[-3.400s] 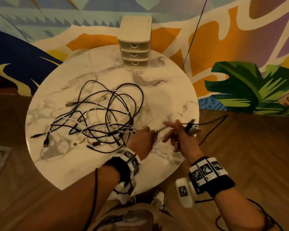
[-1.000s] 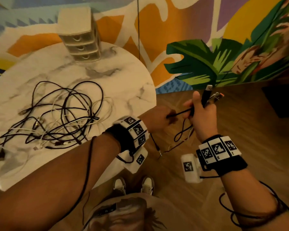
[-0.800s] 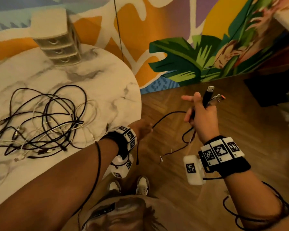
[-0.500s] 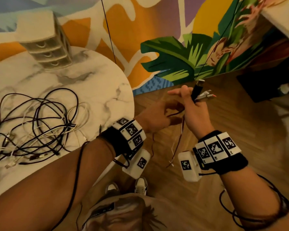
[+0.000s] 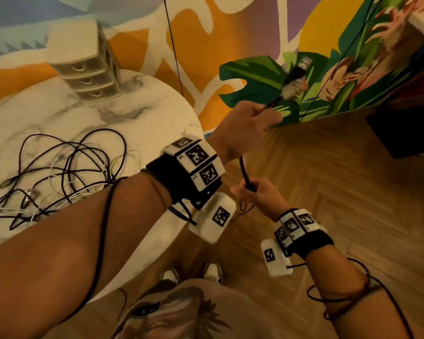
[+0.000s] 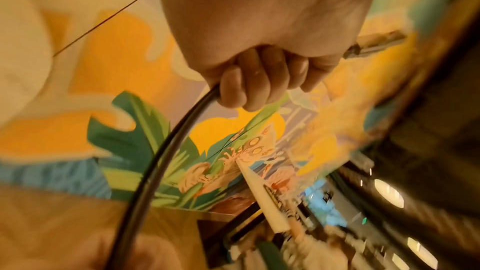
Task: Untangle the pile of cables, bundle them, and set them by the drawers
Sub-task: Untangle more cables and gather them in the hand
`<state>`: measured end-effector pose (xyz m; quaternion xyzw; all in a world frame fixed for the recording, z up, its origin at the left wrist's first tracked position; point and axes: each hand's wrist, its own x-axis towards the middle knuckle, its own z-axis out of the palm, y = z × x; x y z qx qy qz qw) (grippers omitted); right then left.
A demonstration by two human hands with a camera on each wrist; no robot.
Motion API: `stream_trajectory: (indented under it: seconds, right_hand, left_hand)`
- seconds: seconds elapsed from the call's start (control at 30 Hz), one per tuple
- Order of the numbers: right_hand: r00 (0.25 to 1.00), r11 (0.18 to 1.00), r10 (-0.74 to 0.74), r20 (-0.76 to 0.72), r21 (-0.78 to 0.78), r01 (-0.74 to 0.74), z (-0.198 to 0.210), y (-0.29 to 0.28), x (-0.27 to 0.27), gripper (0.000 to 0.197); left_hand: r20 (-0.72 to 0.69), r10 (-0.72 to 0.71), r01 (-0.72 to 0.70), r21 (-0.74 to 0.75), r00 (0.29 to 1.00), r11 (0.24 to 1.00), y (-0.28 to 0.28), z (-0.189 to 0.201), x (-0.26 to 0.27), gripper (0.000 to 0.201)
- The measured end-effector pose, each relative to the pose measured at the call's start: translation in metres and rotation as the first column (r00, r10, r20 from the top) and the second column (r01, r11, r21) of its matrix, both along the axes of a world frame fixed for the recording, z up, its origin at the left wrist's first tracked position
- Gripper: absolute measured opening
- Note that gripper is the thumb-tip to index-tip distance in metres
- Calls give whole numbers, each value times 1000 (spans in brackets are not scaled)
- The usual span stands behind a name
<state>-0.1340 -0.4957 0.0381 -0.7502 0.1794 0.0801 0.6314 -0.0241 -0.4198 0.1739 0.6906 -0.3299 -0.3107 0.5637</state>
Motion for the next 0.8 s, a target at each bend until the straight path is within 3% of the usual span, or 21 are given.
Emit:
stream_trajectory:
  seconds: [0.03,0.1,0.13,0.27,0.4,0.53,0.67,0.8]
  right_hand:
    - [997,997,-64,-31,-49,63,-11,0,2,34]
    - [983,978,-164,-87,-144,150,-33,-1,9,45]
    - [971,971,-198,-131,-164,176,-46,-2,11,48]
    - [867,929,-360,-345,-218,299,-99,-11,6,50]
    - [766,915,-396,-506,-283,286,-120,-14,1,51]
    - [717,853,-522,-463,-272,445,-126,-13,9,51]
    - [652,835,-544,-528,-415,361,-134,-16,-3,43]
    - [629,841,-541,-559,-377,388,-134,-22,-10,48]
  left_hand:
    - [202,-16,1,74,979,997,1,2,1,50]
    - [545,-159,26,244,823,969,4,9,2,42]
    - [633,-201,13,289,748,957,7,14,3,37]
    - [840,-133,-83,207,526,975,19,48,14,22]
    - [923,-161,-187,237,350,953,30,60,30,22]
    - [938,-185,-94,221,293,971,37,43,22,39]
    - [954,-139,-20,150,265,989,42,41,24,43]
    - [964,-121,34,116,239,993,38,34,16,43]
